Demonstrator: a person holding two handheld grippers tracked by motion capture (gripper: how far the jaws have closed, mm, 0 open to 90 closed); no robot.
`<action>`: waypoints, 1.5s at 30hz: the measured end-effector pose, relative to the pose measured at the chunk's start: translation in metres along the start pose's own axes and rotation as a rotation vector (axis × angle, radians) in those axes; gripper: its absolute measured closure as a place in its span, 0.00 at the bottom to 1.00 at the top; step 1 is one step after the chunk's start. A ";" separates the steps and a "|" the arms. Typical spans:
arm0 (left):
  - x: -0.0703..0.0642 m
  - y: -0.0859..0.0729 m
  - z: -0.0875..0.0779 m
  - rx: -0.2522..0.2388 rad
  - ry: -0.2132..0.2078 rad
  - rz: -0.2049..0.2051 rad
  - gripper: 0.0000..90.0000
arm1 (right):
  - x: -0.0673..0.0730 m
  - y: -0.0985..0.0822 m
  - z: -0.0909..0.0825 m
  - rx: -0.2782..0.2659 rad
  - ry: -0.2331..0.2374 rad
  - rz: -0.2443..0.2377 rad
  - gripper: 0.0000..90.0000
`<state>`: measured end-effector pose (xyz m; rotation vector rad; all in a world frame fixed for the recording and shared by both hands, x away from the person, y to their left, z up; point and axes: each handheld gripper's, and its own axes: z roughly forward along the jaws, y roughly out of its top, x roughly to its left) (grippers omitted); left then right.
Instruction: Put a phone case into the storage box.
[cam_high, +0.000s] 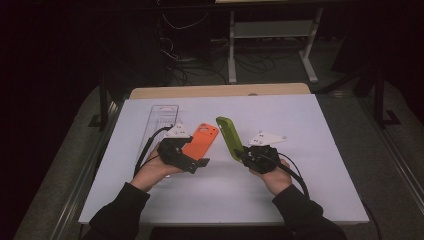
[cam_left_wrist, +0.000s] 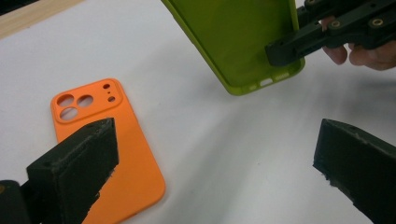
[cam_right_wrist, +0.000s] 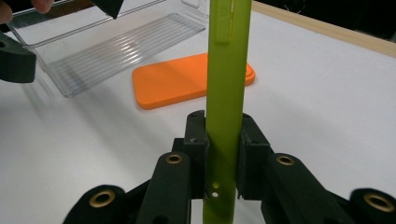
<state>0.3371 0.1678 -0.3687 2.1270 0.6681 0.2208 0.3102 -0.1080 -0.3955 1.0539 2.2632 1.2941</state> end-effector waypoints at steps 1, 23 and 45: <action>0.000 0.000 0.000 -0.006 0.001 -0.004 0.00 | 0.000 0.000 0.000 0.000 0.003 0.002 0.84; -0.004 0.007 0.006 -0.132 -0.040 -0.101 0.00 | 0.023 0.002 0.007 -0.027 0.073 -0.004 0.84; -0.003 0.005 0.013 -0.175 -0.057 -0.155 0.00 | 0.046 0.001 0.016 -0.036 0.137 -0.027 0.84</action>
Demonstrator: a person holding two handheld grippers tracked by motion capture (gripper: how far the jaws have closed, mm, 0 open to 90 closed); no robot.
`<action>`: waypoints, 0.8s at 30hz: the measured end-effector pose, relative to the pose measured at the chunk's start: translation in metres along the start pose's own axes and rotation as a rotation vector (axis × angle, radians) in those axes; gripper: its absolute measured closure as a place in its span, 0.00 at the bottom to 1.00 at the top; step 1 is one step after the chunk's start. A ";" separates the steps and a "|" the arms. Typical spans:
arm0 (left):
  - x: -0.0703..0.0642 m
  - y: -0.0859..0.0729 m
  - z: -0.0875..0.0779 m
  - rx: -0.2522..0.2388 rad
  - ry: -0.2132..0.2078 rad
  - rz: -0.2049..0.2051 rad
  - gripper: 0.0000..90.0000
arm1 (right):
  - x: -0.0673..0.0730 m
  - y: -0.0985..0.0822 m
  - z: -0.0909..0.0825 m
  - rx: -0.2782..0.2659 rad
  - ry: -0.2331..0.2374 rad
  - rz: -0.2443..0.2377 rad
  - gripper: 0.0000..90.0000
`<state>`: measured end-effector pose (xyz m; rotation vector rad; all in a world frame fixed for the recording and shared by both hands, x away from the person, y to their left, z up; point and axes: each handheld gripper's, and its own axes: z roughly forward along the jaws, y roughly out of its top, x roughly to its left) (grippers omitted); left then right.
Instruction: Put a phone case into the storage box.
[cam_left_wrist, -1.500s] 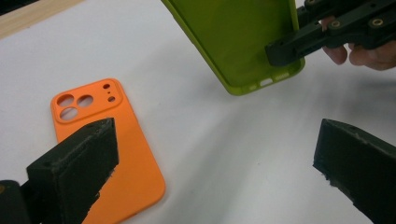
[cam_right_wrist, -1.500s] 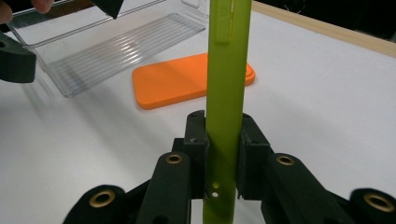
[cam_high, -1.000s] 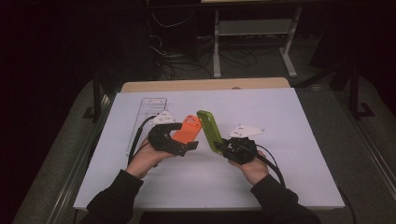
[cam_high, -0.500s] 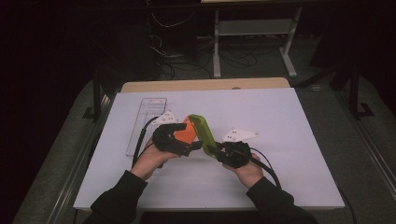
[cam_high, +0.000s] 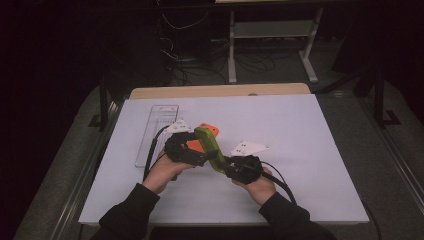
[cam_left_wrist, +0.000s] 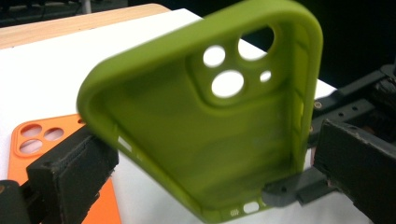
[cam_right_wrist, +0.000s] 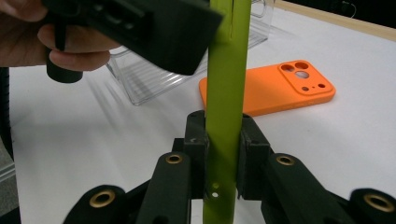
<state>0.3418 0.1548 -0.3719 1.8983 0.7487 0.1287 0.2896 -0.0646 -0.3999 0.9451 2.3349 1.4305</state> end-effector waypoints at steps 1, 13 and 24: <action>0.000 0.000 0.000 -0.004 0.000 -0.008 0.00 | 0.000 0.000 0.001 0.002 0.003 -0.004 0.84; 0.002 0.000 0.001 -0.031 0.016 -0.020 0.00 | 0.008 -0.003 0.010 0.025 -0.007 -0.030 0.84; 0.000 -0.002 -0.002 -0.080 0.036 -0.052 0.10 | 0.008 -0.004 0.012 0.034 -0.023 -0.066 0.84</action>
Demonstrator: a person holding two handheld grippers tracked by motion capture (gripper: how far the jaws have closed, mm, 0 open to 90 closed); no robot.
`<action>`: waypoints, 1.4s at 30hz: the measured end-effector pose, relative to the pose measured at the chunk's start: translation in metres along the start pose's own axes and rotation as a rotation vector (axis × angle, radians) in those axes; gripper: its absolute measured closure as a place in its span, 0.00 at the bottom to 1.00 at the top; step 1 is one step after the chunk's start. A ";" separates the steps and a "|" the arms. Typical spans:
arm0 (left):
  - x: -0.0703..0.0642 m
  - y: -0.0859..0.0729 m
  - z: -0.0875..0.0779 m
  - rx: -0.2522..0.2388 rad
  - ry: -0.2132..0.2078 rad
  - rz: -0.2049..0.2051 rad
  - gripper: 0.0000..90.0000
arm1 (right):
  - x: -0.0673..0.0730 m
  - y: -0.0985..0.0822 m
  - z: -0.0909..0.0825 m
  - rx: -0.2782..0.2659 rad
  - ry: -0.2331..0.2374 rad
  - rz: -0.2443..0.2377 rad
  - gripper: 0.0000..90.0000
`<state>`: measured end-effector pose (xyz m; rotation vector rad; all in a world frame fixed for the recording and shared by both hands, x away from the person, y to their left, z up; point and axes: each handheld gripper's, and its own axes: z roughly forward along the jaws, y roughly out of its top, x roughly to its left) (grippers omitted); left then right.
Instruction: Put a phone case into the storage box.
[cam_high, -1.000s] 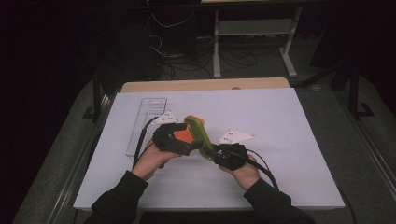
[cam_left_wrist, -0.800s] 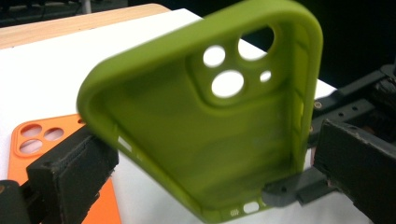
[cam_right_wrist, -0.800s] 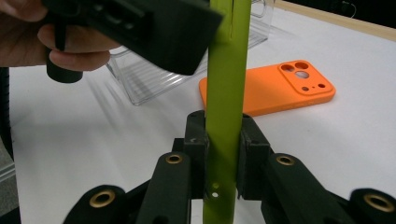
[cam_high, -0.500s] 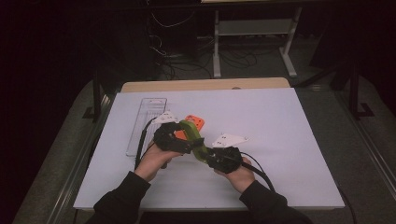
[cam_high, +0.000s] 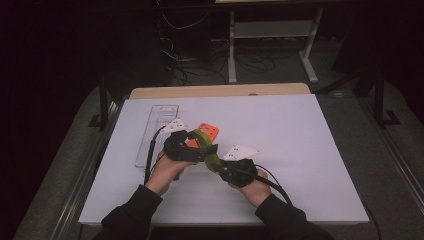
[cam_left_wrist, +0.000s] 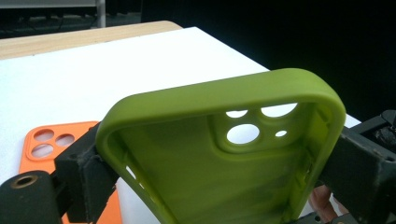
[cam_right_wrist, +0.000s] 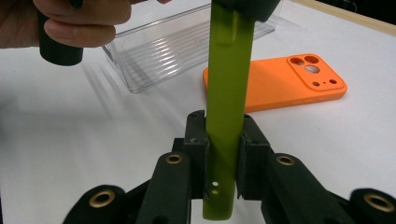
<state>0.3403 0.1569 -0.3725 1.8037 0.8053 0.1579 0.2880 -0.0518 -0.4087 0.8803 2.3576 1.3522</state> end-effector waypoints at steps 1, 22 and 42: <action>0.000 0.000 0.000 -0.003 -0.002 -0.004 0.10 | 0.000 0.000 0.000 0.002 -0.001 0.000 0.84; -0.002 0.014 0.003 0.006 0.085 0.060 0.15 | -0.026 -0.008 -0.023 0.076 0.013 0.036 0.36; 0.032 0.070 -0.022 -0.047 0.201 0.072 0.16 | -0.068 -0.064 -0.075 0.091 -0.094 0.058 0.01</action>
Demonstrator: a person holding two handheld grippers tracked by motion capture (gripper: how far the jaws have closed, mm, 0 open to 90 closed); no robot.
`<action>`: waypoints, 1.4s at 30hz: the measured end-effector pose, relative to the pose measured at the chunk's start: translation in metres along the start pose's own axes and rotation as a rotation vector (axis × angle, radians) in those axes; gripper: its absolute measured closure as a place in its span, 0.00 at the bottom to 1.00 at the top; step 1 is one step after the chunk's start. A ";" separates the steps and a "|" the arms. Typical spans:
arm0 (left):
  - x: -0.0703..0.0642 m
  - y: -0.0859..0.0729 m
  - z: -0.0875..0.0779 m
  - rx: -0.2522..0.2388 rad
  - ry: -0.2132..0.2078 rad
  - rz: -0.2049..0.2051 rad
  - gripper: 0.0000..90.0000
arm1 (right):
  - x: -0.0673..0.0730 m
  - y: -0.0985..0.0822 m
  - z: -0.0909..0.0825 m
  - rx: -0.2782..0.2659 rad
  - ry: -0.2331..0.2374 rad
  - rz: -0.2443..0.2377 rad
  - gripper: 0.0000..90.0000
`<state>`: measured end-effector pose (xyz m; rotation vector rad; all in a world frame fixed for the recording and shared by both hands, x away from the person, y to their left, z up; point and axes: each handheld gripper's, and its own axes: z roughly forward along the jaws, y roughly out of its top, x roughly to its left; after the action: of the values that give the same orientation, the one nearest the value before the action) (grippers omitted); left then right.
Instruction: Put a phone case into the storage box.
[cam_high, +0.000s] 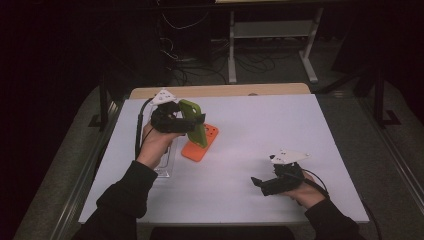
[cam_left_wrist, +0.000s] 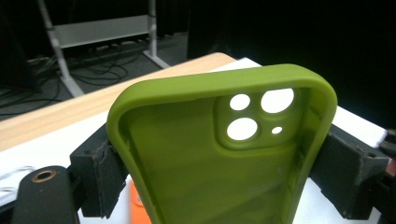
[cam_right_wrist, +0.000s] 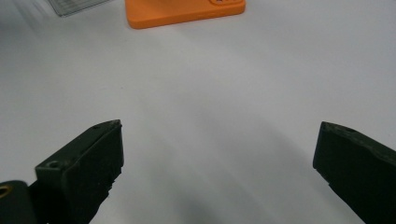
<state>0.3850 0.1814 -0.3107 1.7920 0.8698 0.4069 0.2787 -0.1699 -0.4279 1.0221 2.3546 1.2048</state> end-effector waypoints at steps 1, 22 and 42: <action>0.003 0.002 -0.001 -0.002 0.006 -0.004 0.16 | -0.002 -0.002 -0.002 -0.004 -0.006 -0.007 0.01; 0.075 0.022 0.004 -0.027 0.312 0.014 0.15 | -0.011 -0.012 -0.007 0.005 -0.040 -0.012 0.01; 0.119 -0.001 0.054 0.056 0.588 -0.043 0.15 | -0.012 -0.011 -0.010 -0.011 -0.017 0.000 0.01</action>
<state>0.4995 0.2323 -0.3479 1.7207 1.3299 0.9154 0.2765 -0.1883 -0.4309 1.0245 2.3322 1.2030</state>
